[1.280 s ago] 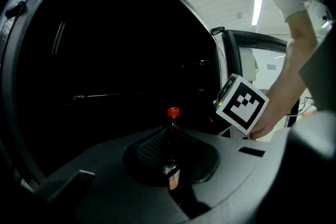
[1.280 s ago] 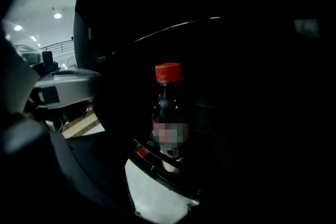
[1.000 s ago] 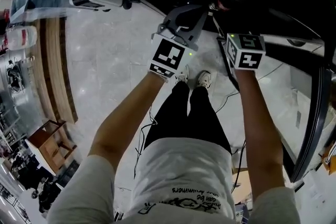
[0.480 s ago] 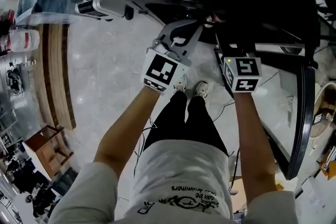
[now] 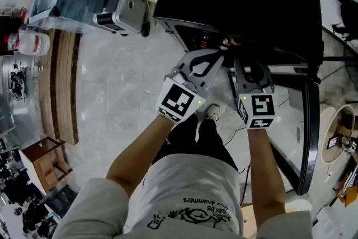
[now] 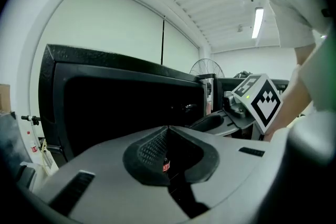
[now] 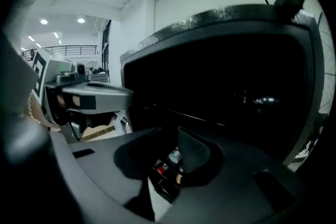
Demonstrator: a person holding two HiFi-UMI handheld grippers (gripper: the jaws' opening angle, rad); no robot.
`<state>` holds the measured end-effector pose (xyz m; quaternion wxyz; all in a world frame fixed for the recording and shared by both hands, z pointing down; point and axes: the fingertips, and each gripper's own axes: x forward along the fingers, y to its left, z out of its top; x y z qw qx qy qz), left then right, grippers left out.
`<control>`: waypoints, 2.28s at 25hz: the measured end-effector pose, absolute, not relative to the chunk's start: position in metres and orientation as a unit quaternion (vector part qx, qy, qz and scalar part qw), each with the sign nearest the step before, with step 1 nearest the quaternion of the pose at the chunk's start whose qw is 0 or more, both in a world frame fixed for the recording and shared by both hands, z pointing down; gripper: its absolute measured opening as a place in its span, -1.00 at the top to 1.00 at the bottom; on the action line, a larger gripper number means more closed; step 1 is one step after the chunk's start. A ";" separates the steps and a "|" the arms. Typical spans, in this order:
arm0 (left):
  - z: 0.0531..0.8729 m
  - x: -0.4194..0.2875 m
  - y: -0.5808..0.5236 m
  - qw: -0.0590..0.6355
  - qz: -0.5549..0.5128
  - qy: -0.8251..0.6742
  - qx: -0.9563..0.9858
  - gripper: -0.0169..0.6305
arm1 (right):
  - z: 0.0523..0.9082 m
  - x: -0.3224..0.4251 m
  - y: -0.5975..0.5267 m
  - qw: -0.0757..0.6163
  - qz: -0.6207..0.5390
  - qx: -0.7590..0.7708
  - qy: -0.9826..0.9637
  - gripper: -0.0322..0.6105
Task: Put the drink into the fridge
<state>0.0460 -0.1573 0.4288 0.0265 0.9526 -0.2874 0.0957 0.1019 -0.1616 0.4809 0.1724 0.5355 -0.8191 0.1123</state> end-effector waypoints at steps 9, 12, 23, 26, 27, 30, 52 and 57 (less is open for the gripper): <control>0.382 0.036 -0.136 0.035 0.070 -0.297 0.952 0.88 | 0.428 0.089 -0.140 0.159 0.099 0.526 -0.829 0.72; 0.365 0.033 -0.129 0.033 0.068 -0.294 0.953 0.88 | 0.411 0.090 -0.132 0.158 0.091 0.527 -0.830 0.77; 0.305 0.023 -0.108 0.030 0.041 -0.299 0.953 0.88 | 0.346 0.086 -0.113 0.148 0.058 0.517 -0.841 0.87; 0.290 0.020 -0.102 0.031 0.037 -0.300 0.953 0.88 | 0.328 0.084 -0.107 0.143 0.055 0.511 -0.846 0.88; 0.284 0.020 -0.100 0.032 0.035 -0.299 0.953 0.88 | 0.321 0.084 -0.105 0.140 0.055 0.507 -0.848 0.88; 0.266 0.018 -0.095 0.029 0.027 -0.295 0.955 0.88 | 0.300 0.081 -0.100 0.135 0.045 0.502 -0.853 0.88; 0.191 0.013 -0.060 0.022 0.017 -0.284 0.958 0.88 | 0.202 0.079 -0.062 0.120 0.004 0.485 -0.866 0.88; 0.179 0.011 -0.059 0.023 0.015 -0.293 0.956 0.88 | 0.185 0.079 -0.057 0.106 0.002 0.488 -0.866 0.88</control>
